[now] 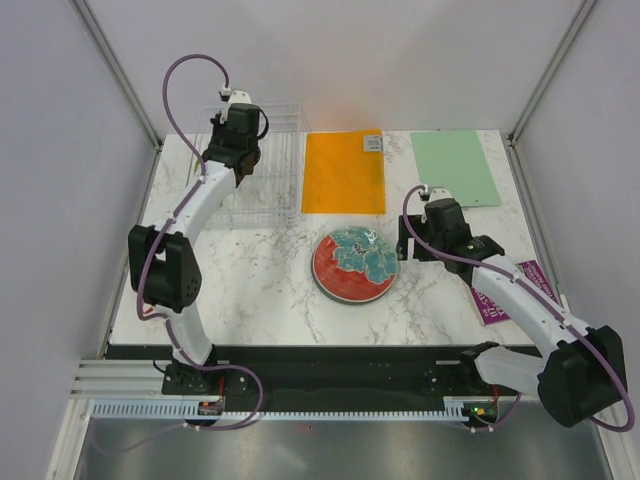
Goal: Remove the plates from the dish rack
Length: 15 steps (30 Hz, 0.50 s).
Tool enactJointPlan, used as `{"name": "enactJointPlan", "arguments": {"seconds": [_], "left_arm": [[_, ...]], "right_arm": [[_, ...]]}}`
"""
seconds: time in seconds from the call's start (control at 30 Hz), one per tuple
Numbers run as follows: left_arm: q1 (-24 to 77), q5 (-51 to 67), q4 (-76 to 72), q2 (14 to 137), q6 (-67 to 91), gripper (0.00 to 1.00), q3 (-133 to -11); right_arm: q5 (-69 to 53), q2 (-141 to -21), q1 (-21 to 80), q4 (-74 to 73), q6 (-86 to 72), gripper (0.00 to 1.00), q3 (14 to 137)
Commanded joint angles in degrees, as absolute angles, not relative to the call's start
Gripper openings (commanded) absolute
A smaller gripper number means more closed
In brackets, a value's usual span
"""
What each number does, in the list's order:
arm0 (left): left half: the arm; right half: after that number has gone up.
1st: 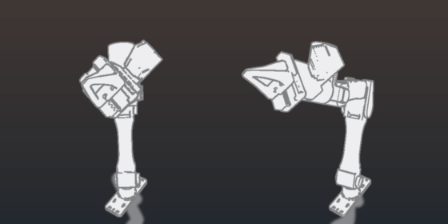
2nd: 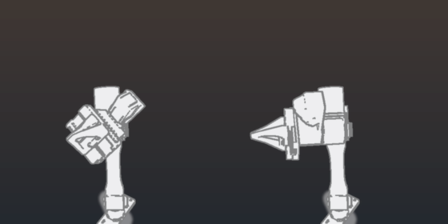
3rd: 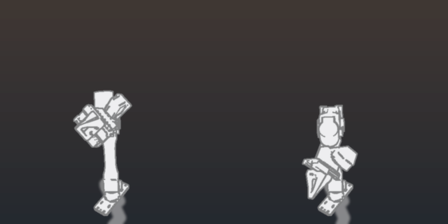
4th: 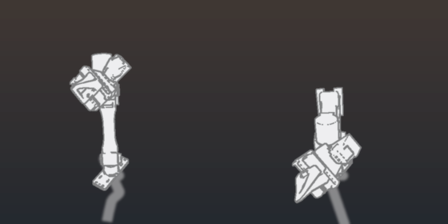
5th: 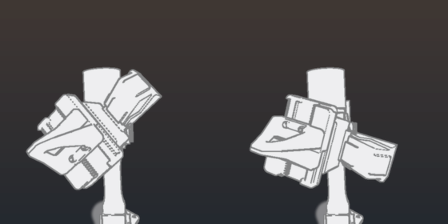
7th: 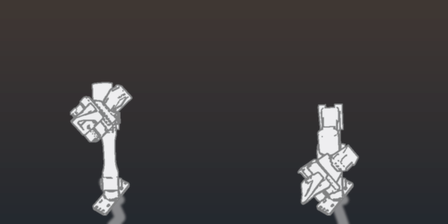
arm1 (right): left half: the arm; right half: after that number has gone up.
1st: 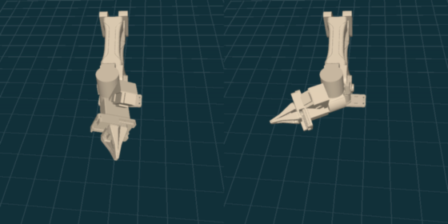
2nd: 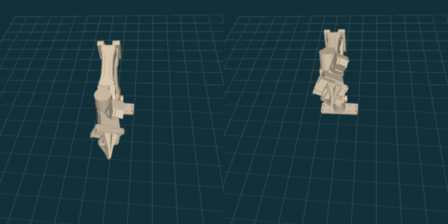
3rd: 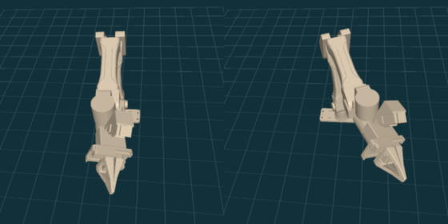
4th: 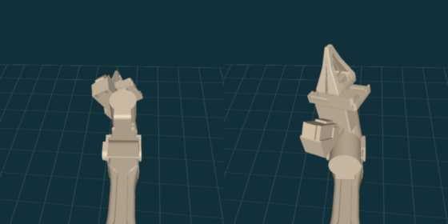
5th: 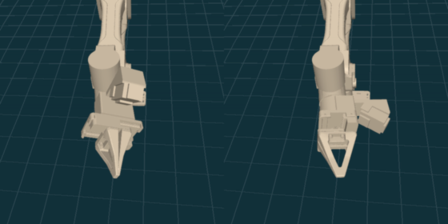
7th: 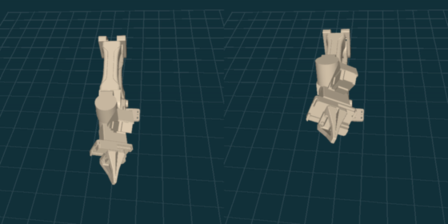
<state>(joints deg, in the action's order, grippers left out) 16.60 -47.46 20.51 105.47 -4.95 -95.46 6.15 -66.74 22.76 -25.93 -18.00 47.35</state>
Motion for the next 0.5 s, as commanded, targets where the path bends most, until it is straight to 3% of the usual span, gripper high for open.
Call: {"name": "enactJointPlan", "arguments": {"seconds": [0.0,0.07,0.27,0.47], "left_arm": [[18.1,-54.5,13.36,96.43,-10.2,0.02,-99.5],[18.28,-47.41,16.23,92.14,-7.67,0.02,-98.09],[19.34,-19.9,26.8,79.23,8.5,0.02,-93.18],[19.34,5.69,19.19,65.94,27.03,0.02,-75.52]], "right_arm": [[6.51,-63.64,22.67,-27.51,-18.63,0.9,50.88],[4.76,-62.58,22.67,-27.6,-18.72,0.84,51.5],[-3.13,-60.56,22.68,-26.02,-19.86,0.83,54.05],[-13.87,-61.26,22.67,-15.57,-26.17,0.83,51.25]]}}
